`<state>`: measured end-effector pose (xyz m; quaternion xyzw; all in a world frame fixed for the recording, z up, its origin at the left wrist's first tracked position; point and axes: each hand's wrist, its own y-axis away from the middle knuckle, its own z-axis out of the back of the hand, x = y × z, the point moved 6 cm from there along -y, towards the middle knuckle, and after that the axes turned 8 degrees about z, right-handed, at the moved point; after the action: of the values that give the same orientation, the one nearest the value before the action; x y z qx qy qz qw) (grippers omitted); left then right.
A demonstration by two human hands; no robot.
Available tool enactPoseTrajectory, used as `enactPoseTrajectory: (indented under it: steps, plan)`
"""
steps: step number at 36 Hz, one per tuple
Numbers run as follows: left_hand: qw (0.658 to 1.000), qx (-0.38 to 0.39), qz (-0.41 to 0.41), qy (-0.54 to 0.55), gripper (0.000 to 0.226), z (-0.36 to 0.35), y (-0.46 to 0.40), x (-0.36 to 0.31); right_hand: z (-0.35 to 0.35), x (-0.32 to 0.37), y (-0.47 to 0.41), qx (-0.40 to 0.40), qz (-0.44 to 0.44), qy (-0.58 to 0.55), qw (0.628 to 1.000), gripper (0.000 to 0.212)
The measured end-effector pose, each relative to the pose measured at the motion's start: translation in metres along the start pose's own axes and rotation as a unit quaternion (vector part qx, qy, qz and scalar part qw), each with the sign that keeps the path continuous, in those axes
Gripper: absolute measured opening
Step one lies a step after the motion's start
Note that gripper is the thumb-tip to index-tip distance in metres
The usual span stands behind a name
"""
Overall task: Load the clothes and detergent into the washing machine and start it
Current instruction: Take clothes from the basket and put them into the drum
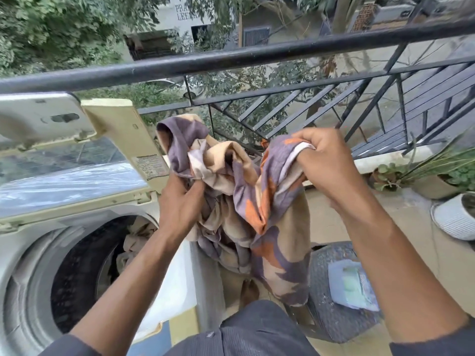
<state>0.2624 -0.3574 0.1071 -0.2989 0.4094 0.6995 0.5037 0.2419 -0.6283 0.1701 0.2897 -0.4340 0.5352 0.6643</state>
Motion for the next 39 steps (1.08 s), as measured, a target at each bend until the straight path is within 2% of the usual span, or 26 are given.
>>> enactPoseTrajectory:
  steps: [3, 5, 7, 9, 10, 14, 17, 19, 22, 25, 27, 29, 30, 32, 34, 36, 39]
  plan:
    - [0.986, 0.147, -0.038, 0.069, 0.062, -0.017, 0.002, -0.003, -0.027, 0.004, 0.003, 0.037, -0.002, -0.082, 0.996, 0.031]
    - [0.966, 0.246, -0.063, 0.051, 0.085, -0.029, 0.011, -0.006, -0.044, 0.009, 0.006, 0.056, 0.005, -0.115, 0.992, 0.032]
    - [0.956, 0.285, -0.071, 0.025, 0.111, -0.039, 0.018, -0.005, -0.058, 0.012, 0.008, 0.078, 0.014, -0.127, 0.989, 0.033]
    - [0.96, 0.268, -0.077, 0.031, 0.12, -0.046, 0.021, -0.006, -0.069, 0.015, 0.011, 0.102, 0.018, -0.154, 0.983, 0.037]
    - [0.968, 0.236, -0.084, 0.035, 0.116, -0.048, 0.02, -0.008, -0.073, 0.016, 0.012, 0.112, 0.021, -0.171, 0.979, 0.037]
    - [0.99, 0.071, -0.109, 0.049, 0.072, -0.041, 0.016, -0.016, -0.084, 0.026, 0.017, 0.178, 0.026, -0.246, 0.952, 0.034]
    - [0.993, 0.055, -0.072, 0.077, 0.067, -0.038, 0.009, -0.008, -0.081, 0.028, 0.023, 0.234, 0.035, -0.279, 0.931, 0.051]
    - [0.993, 0.05, -0.066, 0.089, 0.068, -0.035, 0.004, -0.005, -0.074, 0.023, 0.024, 0.244, 0.05, -0.266, 0.931, 0.059]
    - [0.991, 0.015, -0.072, 0.111, 0.06, -0.024, 0.002, -0.006, -0.062, -0.008, 0.022, 0.178, 0.035, -0.167, 0.969, 0.059]
    - [0.986, -0.01, -0.076, 0.147, 0.054, -0.013, 0.003, -0.014, -0.055, -0.064, 0.024, 0.095, -0.022, 0.009, 0.995, 0.049]
    - [0.981, -0.014, -0.079, 0.174, 0.051, -0.008, 0.005, -0.021, -0.061, -0.102, 0.033, 0.129, -0.089, 0.102, 0.982, 0.04]
    - [0.977, -0.016, -0.083, 0.194, 0.042, -0.002, 0.009, -0.031, -0.074, -0.135, 0.045, 0.206, -0.143, 0.195, 0.948, 0.048]
    - [0.977, -0.018, -0.092, 0.192, 0.037, 0.0, 0.012, -0.036, -0.081, -0.146, 0.051, 0.237, -0.16, 0.226, 0.931, 0.051]
    - [0.975, -0.016, -0.105, 0.193, 0.037, 0.005, 0.017, -0.047, -0.096, -0.159, 0.059, 0.272, -0.17, 0.246, 0.915, 0.042]
    - [0.969, -0.008, -0.111, 0.22, 0.03, 0.011, 0.02, -0.055, -0.106, -0.165, 0.063, 0.282, -0.18, 0.243, 0.911, 0.029]
    - [0.965, -0.015, -0.113, 0.235, 0.035, 0.015, 0.02, -0.06, -0.109, -0.174, 0.067, 0.272, -0.214, 0.253, 0.904, 0.021]
    - [0.97, -0.027, -0.133, 0.2, 0.035, 0.019, 0.016, -0.063, -0.099, -0.183, 0.063, 0.232, -0.232, 0.279, 0.902, 0.021]
